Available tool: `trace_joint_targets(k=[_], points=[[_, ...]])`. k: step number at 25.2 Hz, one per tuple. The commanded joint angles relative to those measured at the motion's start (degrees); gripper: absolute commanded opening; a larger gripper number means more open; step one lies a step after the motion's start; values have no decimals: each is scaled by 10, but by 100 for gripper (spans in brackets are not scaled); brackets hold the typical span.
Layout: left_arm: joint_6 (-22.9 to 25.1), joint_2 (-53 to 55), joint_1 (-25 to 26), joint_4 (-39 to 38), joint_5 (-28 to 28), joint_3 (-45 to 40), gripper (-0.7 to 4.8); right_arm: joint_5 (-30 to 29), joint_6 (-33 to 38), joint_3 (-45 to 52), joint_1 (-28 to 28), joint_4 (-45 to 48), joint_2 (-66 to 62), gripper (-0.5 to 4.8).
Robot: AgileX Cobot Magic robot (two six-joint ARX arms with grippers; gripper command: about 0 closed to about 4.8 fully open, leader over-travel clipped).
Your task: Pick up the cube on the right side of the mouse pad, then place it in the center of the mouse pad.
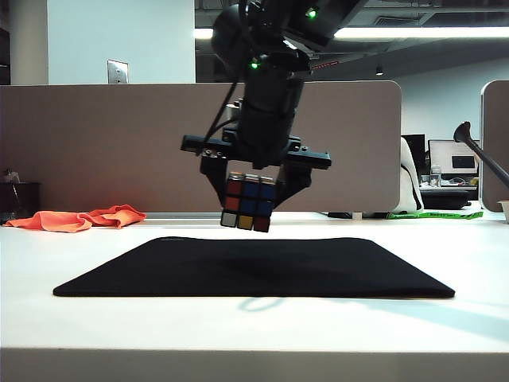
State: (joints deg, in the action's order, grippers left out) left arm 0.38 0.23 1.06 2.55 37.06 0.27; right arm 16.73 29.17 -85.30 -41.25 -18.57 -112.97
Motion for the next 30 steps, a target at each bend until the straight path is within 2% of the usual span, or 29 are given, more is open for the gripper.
trace_joint_targets(k=[1,8,15,30], points=[[0,1,0,5,-4,2,-6,3,4,-3,5,5,3,296],[0,1,0,5,-4,2,-6,4,2,-3,14,0,2,296],[0,1,0,5,-4,2,-6,0,-28,-2,18,-52,-11,296],[0,1,0,5,-4,2,-6,-2,-24,-2,16,7,-21,296]])
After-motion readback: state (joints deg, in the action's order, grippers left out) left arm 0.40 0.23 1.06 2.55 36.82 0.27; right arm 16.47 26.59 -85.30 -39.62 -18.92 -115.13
